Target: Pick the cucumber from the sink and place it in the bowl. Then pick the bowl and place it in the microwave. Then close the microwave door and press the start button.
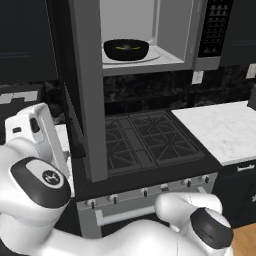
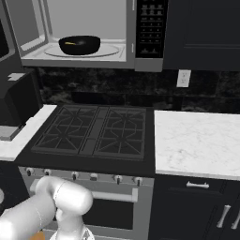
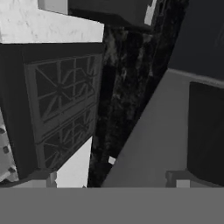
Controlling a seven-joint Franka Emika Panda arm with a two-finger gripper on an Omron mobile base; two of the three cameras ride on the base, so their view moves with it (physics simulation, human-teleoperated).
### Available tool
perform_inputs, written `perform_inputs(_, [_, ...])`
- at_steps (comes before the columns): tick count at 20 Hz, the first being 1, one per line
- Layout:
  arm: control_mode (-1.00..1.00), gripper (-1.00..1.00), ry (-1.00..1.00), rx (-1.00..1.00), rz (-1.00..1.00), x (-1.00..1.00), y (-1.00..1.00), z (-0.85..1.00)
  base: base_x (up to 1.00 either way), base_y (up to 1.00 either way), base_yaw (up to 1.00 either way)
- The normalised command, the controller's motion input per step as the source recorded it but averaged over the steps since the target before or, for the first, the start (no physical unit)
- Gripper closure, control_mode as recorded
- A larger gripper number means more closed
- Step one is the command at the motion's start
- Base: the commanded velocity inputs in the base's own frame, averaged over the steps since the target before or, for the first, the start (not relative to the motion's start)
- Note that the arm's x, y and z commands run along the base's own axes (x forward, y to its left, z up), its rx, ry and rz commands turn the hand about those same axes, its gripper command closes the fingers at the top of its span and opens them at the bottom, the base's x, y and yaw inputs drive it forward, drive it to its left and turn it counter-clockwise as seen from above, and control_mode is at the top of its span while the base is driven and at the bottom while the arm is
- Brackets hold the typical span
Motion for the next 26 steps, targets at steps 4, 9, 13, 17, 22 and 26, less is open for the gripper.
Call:
perform_inputs(4, [-1.0, -1.0, -0.14, 0.0, -0.06, 0.08, -0.82, 0.11, 0.0, 0.0, 0.0])
perform_inputs(9, [-1.0, -1.0, -0.11, 0.0, 0.0, 0.17, -0.92, 0.09, 0.0, 0.0, 0.0])
perform_inputs(13, [-1.0, -1.0, -0.1, 0.0, 0.07, 0.27, -1.0, 0.17, 0.0, 0.0, 0.0])
perform_inputs(17, [-1.0, -1.0, -0.02, 0.0, 0.11, 0.64, -1.0, 0.18, 0.0, 0.0, 0.0])
perform_inputs(22, [-1.0, -1.0, 0.0, 0.02, 0.14, 1.0, -0.93, 0.43, 0.0, 0.0, 0.0])
perform_inputs(26, [-1.0, -1.0, 0.08, 0.07, 0.18, 1.0, -0.75, 0.3, 0.0, 0.0, 0.0])
